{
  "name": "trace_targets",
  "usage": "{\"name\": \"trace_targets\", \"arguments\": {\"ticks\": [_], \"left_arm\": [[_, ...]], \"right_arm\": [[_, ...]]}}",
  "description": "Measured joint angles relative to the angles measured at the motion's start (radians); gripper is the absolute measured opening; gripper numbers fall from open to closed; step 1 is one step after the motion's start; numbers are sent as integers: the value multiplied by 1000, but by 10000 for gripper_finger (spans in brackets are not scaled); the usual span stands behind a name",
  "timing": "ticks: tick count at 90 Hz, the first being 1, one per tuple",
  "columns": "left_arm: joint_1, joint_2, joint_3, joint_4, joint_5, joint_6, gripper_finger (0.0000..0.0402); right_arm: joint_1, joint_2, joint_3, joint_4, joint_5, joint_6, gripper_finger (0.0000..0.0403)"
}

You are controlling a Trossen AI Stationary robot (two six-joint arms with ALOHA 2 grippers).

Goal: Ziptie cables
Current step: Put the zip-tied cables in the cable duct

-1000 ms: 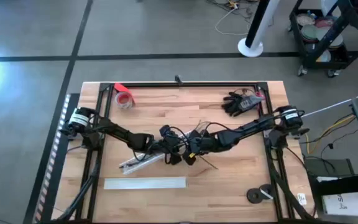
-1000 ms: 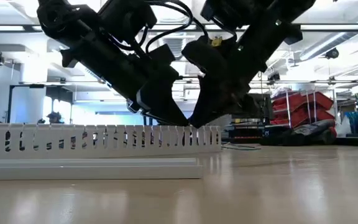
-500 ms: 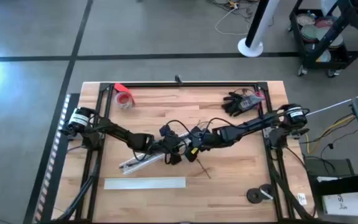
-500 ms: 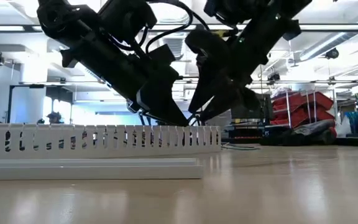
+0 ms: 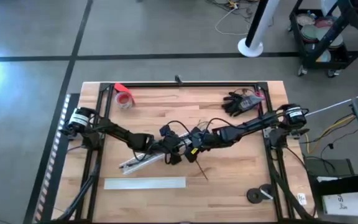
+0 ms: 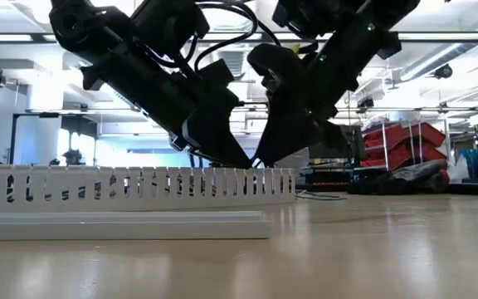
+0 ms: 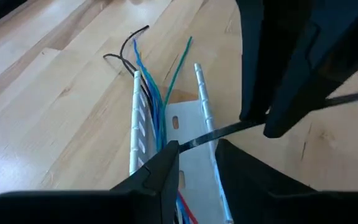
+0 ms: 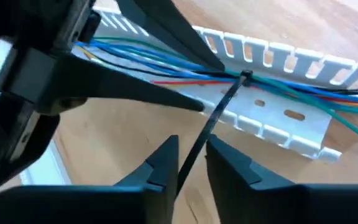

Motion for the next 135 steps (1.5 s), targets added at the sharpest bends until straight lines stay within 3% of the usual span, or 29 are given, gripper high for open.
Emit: {"name": "trace_targets", "arguments": {"ticks": [15, 37, 88, 135], "left_arm": [[0, 0, 0, 0, 0, 0, 98], [0, 0, 0, 0, 0, 0, 98], [0, 1, -1, 13, -1, 0, 98], [0, 1, -2, 15, -1, 1, 98]], "right_arm": [[0, 0, 0, 1, 26, -77, 4], [17, 0, 0, -9, 39, -169, 0], [71, 0, 10, -37, 182, -299, 0], [74, 89, 65, -64, 176, -349, 0]]}}
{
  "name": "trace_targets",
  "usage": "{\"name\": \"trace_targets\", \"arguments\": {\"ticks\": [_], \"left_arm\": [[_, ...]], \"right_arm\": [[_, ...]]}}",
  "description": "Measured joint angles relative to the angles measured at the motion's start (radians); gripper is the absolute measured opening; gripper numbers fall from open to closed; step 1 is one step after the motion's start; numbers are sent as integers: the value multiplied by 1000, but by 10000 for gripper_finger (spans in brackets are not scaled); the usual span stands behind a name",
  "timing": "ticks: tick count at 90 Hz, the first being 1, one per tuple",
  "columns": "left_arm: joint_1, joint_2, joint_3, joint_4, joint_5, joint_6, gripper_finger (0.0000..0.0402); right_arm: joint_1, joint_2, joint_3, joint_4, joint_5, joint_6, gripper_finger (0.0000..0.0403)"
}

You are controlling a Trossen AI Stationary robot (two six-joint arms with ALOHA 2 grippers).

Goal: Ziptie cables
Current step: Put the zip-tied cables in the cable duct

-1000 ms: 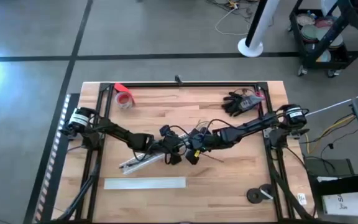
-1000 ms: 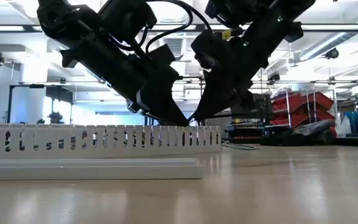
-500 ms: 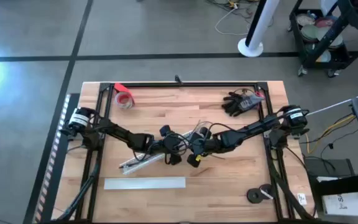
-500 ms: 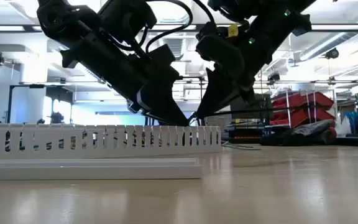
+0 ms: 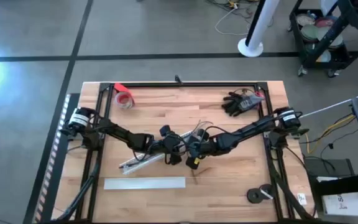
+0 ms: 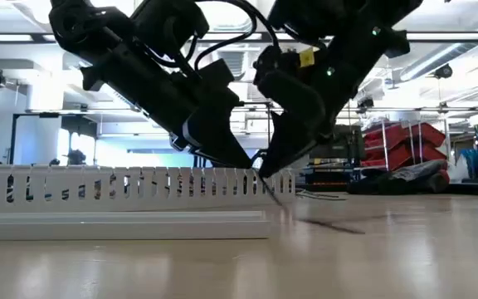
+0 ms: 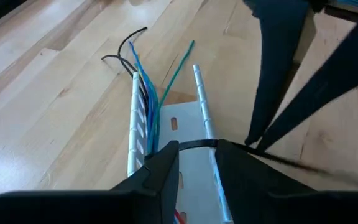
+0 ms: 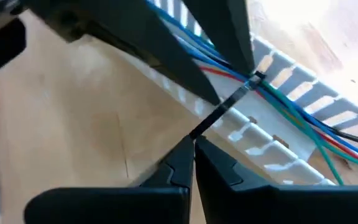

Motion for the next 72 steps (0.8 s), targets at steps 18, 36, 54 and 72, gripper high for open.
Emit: {"name": "trace_targets", "arguments": {"ticks": [18, 36, 54, 72], "left_arm": [[0, 0, 0, 0, 0, 0, 98], [0, 0, 0, -1, 0, 0, 98], [0, 0, 1, -6, 0, 0, 98], [0, 0, 1, -7, 0, 0, 98]], "right_arm": [[0, 1, 19, -29, 11, -1, 0], [-5, -13, 19, -54, -1, 71, 3], [-29, -48, 19, -51, -87, 118, 58], [-50, -43, 16, -52, -111, 166, 74]]}}
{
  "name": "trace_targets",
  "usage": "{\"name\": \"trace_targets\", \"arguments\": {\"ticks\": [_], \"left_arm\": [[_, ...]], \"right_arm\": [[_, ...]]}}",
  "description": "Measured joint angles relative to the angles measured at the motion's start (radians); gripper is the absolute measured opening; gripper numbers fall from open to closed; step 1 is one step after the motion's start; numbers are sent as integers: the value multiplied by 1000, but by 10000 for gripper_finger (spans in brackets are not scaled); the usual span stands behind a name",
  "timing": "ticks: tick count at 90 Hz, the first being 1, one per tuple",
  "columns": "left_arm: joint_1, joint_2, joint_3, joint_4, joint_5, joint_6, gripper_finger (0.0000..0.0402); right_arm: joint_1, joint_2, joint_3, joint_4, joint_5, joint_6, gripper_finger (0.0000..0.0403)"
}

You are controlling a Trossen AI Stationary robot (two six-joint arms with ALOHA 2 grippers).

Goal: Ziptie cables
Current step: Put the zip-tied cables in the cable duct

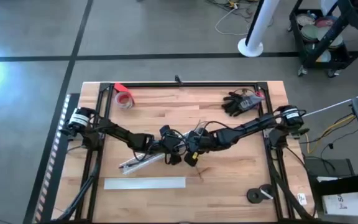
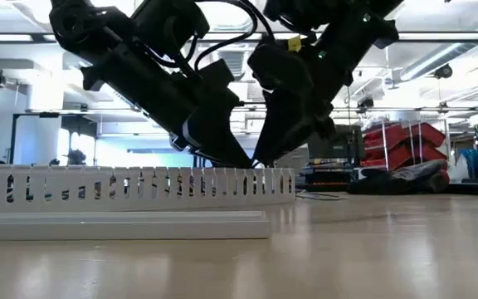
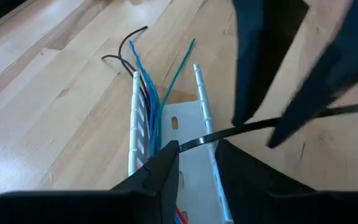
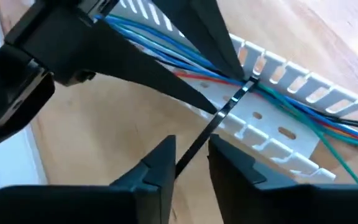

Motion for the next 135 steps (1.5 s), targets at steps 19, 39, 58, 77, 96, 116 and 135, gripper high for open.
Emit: {"name": "trace_targets", "arguments": {"ticks": [19, 39, 58, 77, 96, 116, 135], "left_arm": [[0, 0, 0, 0, 0, 0, 98], [0, 0, 0, 0, 0, 0, 98], [0, 0, 0, 8, 0, 0, 98], [0, 0, 0, 7, 0, 18, 98], [0, 0, 0, -4, -17, 8, 98], [-2, -1, 0, -10, -18, 25, 98], [-2, -2, 0, -6, -18, 26, 98]], "right_arm": [[-2, 6, -1, -1, 9, -20, 8], [2, 6, -2, 0, 37, -75, 1], [30, 7, -2, 0, 102, -121, 0], [35, 28, -2, 22, 121, -132, 0], [35, 29, -2, 21, 167, -153, 0], [33, 29, -2, -10, 203, -163, 0], [35, 35, -2, 2, 169, -188, 0]]}}
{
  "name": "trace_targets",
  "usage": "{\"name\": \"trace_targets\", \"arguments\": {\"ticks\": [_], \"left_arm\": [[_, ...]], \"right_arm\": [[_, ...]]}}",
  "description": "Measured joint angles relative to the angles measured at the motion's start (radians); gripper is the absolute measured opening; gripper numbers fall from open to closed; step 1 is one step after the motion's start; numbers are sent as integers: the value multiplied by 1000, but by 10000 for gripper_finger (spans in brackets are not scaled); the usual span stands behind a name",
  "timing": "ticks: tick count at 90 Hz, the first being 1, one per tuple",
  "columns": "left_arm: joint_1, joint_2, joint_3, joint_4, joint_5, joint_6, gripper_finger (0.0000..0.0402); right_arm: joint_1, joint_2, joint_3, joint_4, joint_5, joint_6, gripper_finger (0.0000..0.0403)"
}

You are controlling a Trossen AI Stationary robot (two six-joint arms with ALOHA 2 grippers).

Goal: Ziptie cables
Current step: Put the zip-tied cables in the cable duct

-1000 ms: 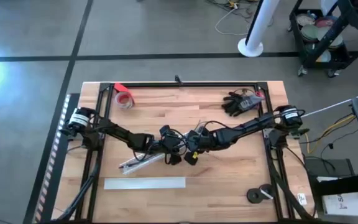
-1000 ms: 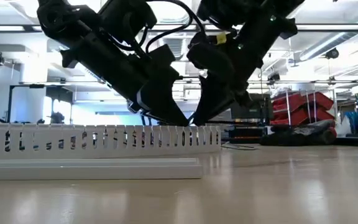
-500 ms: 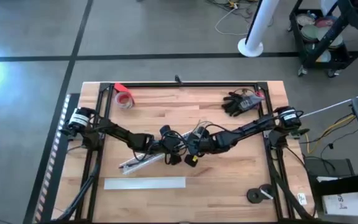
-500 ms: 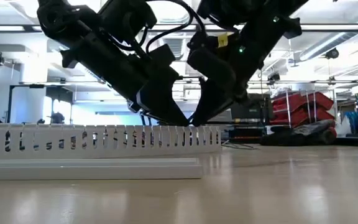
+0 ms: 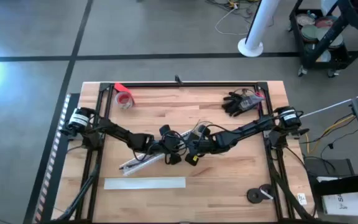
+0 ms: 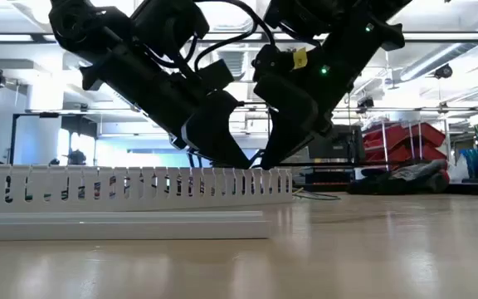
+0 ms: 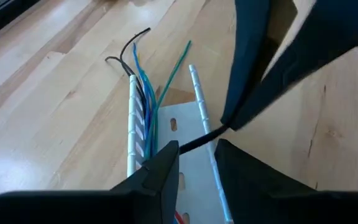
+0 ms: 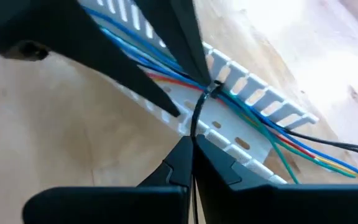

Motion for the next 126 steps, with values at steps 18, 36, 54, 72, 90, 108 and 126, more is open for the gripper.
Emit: {"name": "trace_targets", "arguments": {"ticks": [18, 36, 54, 72, 90, 108, 126], "left_arm": [[0, 0, 0, 12, 15, 0, 98], [0, 0, -2, 14, 28, 0, 98], [0, 0, -2, 19, 28, 1, 98], [0, 0, -2, 19, 43, 3, 98], [0, 0, -2, 19, 83, 27, 98], [-5, -6, 0, 2, 164, 79, 98], [-8, -10, 0, -8, 178, 82, 98]], "right_arm": [[0, 35, 0, 18, 2, -7, 0], [0, 44, 0, 45, 1, -8, 0], [0, 44, 6, 51, 5, -17, 0], [-2, 44, 9, 52, 27, -23, 0], [-2, 44, 9, 57, 27, -49, 0], [4, 44, 8, 60, 22, -78, 0], [26, 43, 9, 61, 25, -102, 0]]}}
